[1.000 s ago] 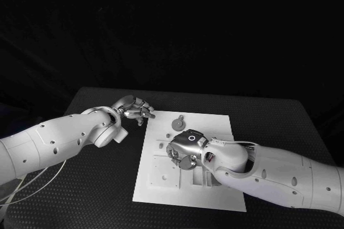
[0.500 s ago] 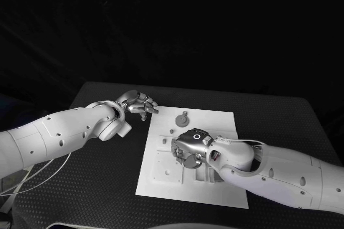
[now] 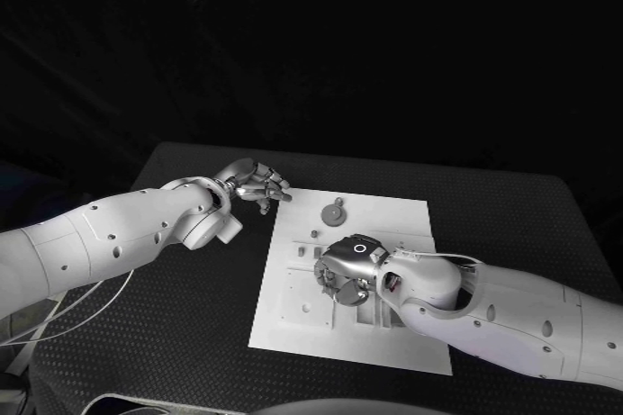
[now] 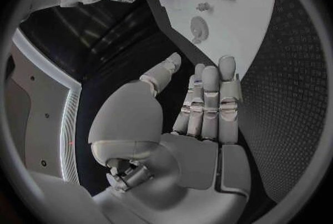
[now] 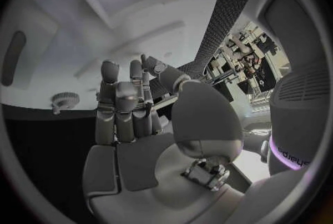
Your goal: Assemble the parts on the task board
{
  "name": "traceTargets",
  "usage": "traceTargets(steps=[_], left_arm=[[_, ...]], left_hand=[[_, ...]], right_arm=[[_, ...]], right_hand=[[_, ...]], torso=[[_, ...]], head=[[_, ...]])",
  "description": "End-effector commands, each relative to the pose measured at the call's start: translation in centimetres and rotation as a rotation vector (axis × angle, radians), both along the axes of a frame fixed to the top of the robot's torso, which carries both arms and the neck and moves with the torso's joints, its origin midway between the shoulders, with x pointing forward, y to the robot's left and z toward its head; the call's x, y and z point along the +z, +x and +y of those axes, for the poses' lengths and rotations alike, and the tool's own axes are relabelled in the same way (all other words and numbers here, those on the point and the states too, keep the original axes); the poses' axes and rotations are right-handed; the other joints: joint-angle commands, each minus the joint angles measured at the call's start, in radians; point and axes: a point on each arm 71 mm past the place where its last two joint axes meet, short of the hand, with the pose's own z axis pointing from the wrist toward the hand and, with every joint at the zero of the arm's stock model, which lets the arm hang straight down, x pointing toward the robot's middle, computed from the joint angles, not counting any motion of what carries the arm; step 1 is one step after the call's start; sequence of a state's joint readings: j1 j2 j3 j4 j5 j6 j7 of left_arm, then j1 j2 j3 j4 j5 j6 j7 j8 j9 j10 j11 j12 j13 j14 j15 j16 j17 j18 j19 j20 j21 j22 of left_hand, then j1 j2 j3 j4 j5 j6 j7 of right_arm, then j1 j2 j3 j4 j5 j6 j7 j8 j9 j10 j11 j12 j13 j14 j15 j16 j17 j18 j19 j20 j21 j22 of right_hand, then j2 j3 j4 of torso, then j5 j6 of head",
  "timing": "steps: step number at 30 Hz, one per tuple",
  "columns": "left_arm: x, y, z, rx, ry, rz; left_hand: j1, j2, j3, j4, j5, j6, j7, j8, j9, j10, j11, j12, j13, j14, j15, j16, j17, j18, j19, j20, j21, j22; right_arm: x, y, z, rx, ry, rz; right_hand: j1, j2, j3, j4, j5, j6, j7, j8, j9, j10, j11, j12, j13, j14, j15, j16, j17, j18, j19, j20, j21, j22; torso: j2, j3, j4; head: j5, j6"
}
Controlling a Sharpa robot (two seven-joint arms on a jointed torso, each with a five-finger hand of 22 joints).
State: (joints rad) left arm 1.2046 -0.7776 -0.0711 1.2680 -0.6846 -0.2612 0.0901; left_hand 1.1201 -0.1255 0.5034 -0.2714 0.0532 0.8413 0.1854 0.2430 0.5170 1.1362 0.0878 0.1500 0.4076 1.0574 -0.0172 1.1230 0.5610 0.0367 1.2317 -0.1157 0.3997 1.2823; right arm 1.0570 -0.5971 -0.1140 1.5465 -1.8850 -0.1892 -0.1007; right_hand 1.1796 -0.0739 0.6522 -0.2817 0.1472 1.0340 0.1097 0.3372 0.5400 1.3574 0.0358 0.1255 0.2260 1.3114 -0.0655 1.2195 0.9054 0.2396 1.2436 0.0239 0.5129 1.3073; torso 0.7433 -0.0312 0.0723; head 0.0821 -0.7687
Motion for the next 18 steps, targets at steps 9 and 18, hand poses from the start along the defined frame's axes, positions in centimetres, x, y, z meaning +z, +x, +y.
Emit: traceTargets(steps=[9, 18], left_arm=[[0.1, -0.01, -0.17, -0.01, -0.003, -0.002], [0.09, -0.03, -0.2, -0.011, -0.003, -0.001]], left_hand=[[-0.006, 0.001, -0.004, 0.001, -0.004, 0.0, 0.005, 0.007, -0.002, -0.012, 0.005, 0.006, 0.002, 0.007, -0.001, -0.004, 0.001, 0.079, 0.005, 0.0, -0.006, 0.002], [-0.007, 0.001, -0.005, 0.001, -0.004, 0.0, 0.005, 0.007, -0.002, -0.013, 0.005, 0.006, 0.002, 0.007, -0.001, -0.004, 0.001, 0.079, 0.005, 0.0, -0.006, 0.002]], right_arm=[[-0.52, -0.11, 0.27, 0.016, -0.013, 0.012], [-0.9, 0.04, 0.16, 0.013, -0.041, 0.019]], right_hand=[[-0.002, 0.01, 0.004, -0.004, 0.004, 0.008, -0.001, 0.002, 0.002, 0.003, 0.002, -0.005, 0.003, -0.002, -0.007, 0.005, -0.002, 0.022, -0.001, -0.009, 0.005, 0.023], [-0.003, 0.011, 0.004, -0.004, 0.004, 0.008, -0.001, 0.001, 0.003, 0.003, 0.002, -0.006, 0.004, -0.002, -0.007, 0.005, -0.002, 0.022, -0.001, -0.01, 0.006, 0.023]], torso=[[0.0, 0.0008, 0.0005], [0.0, 0.0011, -0.0007]], head=[[0.013, -0.007], [0.014, -0.009]])
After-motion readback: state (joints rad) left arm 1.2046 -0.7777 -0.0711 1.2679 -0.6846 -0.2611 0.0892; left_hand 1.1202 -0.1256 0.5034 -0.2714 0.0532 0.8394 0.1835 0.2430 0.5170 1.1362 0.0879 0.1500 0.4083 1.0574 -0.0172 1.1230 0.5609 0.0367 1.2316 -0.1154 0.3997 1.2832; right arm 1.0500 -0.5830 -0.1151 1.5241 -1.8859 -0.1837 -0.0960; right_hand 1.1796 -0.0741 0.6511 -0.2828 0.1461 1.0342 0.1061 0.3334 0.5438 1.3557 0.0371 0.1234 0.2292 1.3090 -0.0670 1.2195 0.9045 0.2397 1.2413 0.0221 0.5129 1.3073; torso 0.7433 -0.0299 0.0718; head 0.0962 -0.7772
